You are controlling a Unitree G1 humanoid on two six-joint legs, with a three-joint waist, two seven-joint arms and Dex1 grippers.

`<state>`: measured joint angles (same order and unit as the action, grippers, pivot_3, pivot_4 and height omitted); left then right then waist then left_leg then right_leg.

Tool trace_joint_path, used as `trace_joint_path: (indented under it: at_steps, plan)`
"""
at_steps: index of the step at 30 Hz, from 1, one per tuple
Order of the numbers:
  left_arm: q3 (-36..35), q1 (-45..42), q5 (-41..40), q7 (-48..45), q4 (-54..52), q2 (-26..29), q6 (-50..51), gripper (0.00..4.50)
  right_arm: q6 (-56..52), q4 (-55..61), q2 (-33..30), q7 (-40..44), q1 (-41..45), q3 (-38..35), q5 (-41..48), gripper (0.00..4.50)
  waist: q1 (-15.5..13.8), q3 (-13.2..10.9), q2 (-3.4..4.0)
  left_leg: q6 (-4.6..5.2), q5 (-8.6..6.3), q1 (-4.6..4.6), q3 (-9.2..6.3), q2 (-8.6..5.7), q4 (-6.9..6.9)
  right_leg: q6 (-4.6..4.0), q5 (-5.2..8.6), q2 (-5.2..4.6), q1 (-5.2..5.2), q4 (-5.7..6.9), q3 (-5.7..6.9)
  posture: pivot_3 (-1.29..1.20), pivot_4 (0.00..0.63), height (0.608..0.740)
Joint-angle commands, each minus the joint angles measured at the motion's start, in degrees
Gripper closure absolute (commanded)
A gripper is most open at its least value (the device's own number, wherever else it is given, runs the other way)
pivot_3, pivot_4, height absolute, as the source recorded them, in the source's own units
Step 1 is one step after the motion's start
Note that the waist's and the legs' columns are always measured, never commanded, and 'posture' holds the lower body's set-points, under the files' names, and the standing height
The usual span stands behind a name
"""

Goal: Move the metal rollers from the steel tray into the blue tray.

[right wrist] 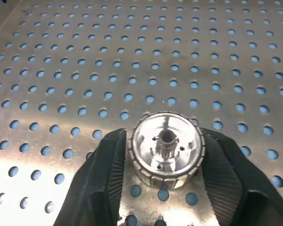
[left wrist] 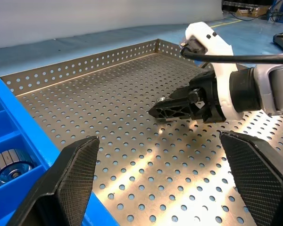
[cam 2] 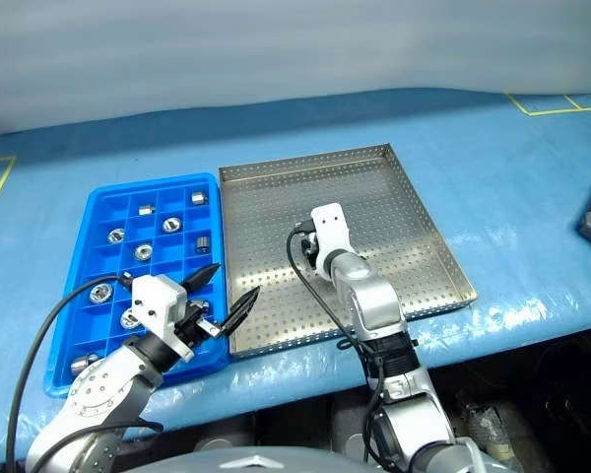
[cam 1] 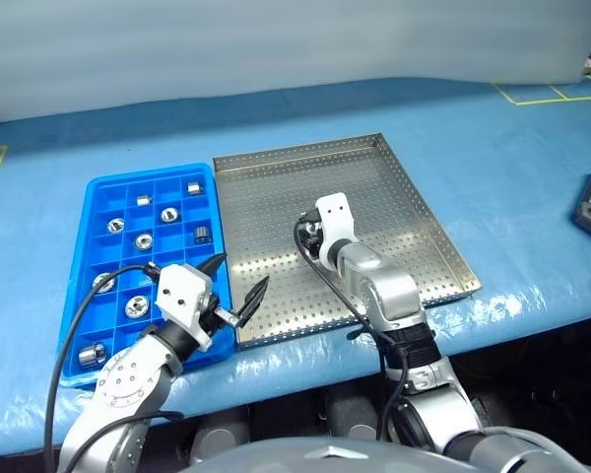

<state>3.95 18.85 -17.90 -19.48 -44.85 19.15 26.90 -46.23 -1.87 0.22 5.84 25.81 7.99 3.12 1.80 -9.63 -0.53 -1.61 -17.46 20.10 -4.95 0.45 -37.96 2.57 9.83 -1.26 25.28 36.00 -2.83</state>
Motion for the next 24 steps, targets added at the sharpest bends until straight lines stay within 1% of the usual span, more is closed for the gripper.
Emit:
trace_joint_path:
  at_steps: [1,5,10,16,21,24]
  plan:
    - [0.3,0.0,0.7,0.8,-0.5,-0.6,-1.6,0.00,1.6,0.1,0.8,0.1,1.5,0.0,0.0,2.81,-0.1,0.0,0.00,0.00,0.00,0.00,0.00,0.00,0.00,0.00,0.00,0.00,0.00,0.00,0.00,0.11,0.150,0.740]
    - [-0.3,1.0,1.4,2.3,-0.8,-1.5,-2.4,0.00,1.6,0.5,1.4,0.9,2.7,0.7,0.3,2.81,-0.3,0.0,0.00,0.00,0.00,0.00,0.00,0.00,0.00,0.01,-0.01,0.00,0.00,0.00,0.00,0.14,0.150,0.740]
    - [-2.9,4.0,1.9,4.1,-2.1,-2.7,-3.9,0.00,3.0,1.4,3.0,2.9,6.9,3.1,0.4,2.81,-0.4,0.0,0.00,0.00,0.00,0.00,0.01,0.01,0.01,0.01,-0.01,0.01,0.05,0.03,-0.01,0.17,0.150,0.740]
    - [-5.9,9.4,2.6,6.2,-4.7,-3.5,-5.9,0.00,4.8,1.5,6.6,8.9,13.1,8.4,1.8,2.81,-1.4,0.0,0.00,0.00,0.00,-0.03,-0.01,0.02,0.09,-0.02,0.02,0.02,0.06,0.03,0.02,0.27,0.150,0.740]
    - [-6.4,14.3,3.6,8.2,-7.4,-4.9,-7.4,0.00,6.3,0.1,8.8,12.8,15.7,11.7,2.7,2.81,-4.0,0.0,-0.02,0.00,0.00,0.01,-0.07,0.01,0.14,-0.08,0.06,0.00,0.08,0.00,0.08,0.35,0.150,0.740]
    - [-6.2,16.8,4.5,9.3,-8.9,-5.7,-8.0,0.00,6.8,-0.6,10.0,14.5,16.4,13.3,3.2,2.81,-5.1,0.0,-0.02,0.00,0.00,0.03,-0.07,0.01,0.14,-0.18,0.33,-0.01,0.08,-0.03,0.09,0.41,0.150,0.740]
